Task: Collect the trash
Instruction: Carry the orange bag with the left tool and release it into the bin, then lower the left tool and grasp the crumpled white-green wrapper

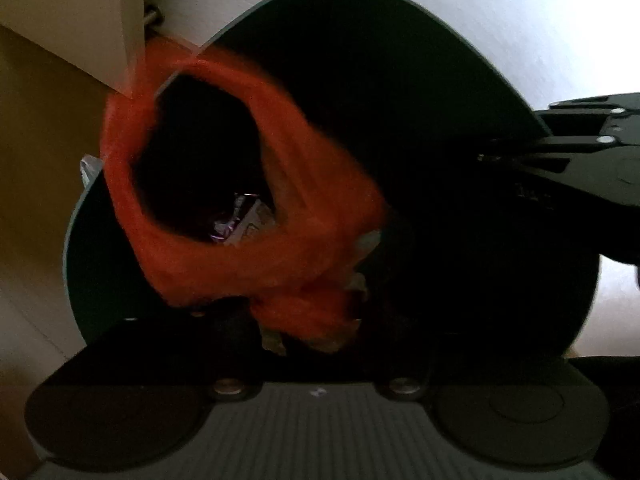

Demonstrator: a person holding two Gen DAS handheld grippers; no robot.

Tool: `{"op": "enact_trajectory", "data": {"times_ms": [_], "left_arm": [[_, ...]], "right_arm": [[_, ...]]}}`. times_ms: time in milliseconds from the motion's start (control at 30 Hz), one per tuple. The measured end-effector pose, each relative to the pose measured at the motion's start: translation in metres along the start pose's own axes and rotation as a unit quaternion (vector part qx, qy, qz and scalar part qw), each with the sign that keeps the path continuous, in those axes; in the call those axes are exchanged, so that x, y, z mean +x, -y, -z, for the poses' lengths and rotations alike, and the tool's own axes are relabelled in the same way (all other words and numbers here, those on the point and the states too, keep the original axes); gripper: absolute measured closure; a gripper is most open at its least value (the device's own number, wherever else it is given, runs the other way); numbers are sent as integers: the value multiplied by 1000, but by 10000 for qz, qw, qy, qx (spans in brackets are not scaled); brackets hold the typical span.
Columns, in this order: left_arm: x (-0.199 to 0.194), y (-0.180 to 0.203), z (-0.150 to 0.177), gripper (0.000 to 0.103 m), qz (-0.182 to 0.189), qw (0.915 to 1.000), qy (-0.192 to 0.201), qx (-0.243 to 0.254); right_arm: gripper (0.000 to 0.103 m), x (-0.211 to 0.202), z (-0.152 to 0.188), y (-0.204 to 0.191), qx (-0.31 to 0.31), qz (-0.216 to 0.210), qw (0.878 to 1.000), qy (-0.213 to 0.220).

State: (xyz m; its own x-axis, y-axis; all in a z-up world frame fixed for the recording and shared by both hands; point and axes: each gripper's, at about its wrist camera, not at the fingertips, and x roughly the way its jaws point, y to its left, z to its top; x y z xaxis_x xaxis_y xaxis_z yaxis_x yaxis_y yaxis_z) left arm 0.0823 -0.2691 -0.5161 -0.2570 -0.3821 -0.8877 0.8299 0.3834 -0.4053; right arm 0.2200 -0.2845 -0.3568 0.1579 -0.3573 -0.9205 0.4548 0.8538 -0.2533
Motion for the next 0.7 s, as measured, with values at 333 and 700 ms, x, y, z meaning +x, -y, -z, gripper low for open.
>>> {"op": "enact_trajectory", "data": {"times_ms": [333,700], "left_arm": [[-44,-14,16,24,39,9991,403,142],[-118,-73,25,23,-1036,9863,1213,-424]], "right_arm": [[95,16,-11,2,-35,-65,10000,-15],[95,32,-20,16,54,-122,9998,-156]]}}
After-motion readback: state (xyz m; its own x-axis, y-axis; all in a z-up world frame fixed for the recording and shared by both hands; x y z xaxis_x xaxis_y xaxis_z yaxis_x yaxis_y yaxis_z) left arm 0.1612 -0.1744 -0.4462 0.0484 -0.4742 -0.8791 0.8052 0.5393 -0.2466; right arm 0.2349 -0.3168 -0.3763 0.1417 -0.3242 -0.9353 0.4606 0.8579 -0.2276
